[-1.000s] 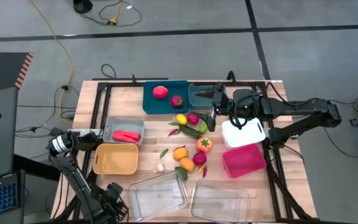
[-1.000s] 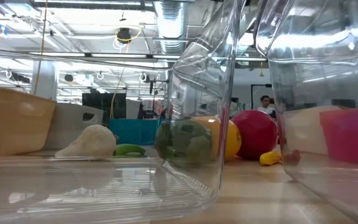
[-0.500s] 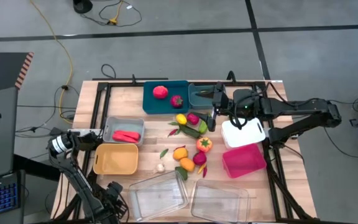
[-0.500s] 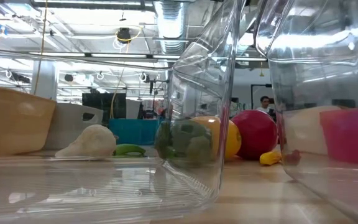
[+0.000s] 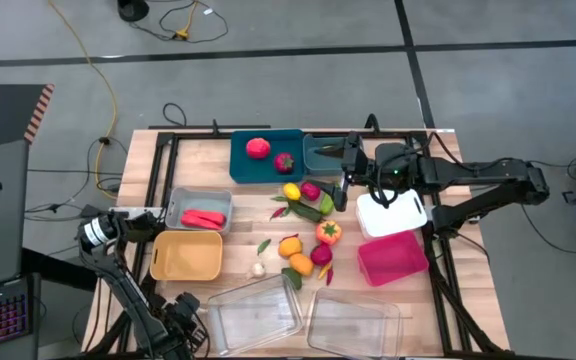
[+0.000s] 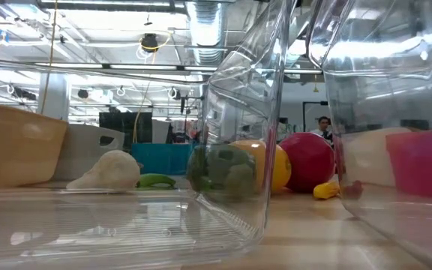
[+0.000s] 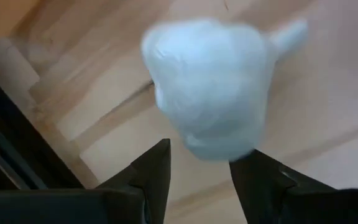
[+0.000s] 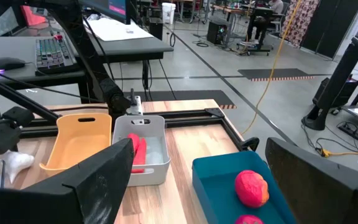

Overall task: Sort produce into baskets
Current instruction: Put the garlic into the yellow bin

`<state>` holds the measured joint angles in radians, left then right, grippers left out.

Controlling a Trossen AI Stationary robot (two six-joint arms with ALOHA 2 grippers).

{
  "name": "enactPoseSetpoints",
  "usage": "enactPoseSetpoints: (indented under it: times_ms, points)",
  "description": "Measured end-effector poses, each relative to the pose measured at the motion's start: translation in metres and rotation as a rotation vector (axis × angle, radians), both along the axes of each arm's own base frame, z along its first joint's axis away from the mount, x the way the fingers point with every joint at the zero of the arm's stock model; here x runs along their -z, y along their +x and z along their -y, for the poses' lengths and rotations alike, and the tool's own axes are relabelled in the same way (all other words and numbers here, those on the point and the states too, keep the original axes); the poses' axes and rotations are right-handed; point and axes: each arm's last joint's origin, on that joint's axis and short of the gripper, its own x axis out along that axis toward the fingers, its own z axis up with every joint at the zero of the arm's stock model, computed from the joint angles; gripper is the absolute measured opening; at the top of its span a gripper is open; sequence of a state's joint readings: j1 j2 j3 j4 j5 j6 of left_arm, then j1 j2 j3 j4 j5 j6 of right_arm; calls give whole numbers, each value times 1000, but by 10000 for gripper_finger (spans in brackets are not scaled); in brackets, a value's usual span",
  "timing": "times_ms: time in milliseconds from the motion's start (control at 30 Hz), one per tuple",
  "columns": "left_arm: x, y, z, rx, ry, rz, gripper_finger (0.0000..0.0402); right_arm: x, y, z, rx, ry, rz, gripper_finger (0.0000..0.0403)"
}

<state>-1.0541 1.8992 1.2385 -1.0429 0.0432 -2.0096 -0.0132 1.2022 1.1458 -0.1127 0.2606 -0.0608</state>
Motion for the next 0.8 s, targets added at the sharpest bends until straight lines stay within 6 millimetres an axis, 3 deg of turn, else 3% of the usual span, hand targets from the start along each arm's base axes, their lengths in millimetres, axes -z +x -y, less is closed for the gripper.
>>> enactPoseSetpoints:
  times_ms: [267,600,800]
  points:
    - [0,1,2,64,-53,-25,158,0,0,0,0,0,0,393]
    - [0,1,3,27,-95,-96,238,0,0,0,1,0,0,393]
    - [-6,6,3,73,-83,-61,248,0,0,0,0,0,0,393]
